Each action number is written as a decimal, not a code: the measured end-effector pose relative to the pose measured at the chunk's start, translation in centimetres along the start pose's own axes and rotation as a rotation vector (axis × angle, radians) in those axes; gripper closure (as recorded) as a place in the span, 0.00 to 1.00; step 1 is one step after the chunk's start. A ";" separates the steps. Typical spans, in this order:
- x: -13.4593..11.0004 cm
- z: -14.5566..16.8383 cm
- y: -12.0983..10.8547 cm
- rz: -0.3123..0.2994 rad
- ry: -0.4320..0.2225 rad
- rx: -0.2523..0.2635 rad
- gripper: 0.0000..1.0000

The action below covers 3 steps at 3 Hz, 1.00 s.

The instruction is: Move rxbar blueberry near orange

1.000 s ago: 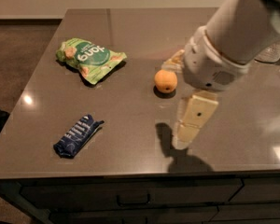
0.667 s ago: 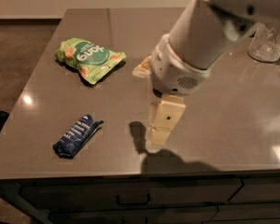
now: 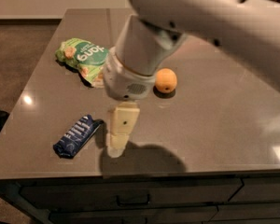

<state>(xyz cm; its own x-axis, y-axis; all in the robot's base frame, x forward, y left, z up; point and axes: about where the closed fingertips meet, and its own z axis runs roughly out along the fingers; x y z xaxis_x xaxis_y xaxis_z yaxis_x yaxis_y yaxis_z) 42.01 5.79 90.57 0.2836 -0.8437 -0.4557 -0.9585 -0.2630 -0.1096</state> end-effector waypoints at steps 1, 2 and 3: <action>-1.5 3.0 -0.6 -0.032 0.009 -0.053 0.00; -2.3 6.1 -1.2 -0.045 0.014 -0.098 0.00; -2.7 7.6 -1.8 -0.047 0.015 -0.114 0.00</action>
Offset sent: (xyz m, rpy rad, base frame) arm 0.0067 0.0653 -0.0598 -0.0541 0.0886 0.1075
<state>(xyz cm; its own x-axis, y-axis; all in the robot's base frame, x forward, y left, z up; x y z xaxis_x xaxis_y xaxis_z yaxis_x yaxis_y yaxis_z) 42.79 12.15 85.31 0.3290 -0.8358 -0.4395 -0.9352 -0.3528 -0.0291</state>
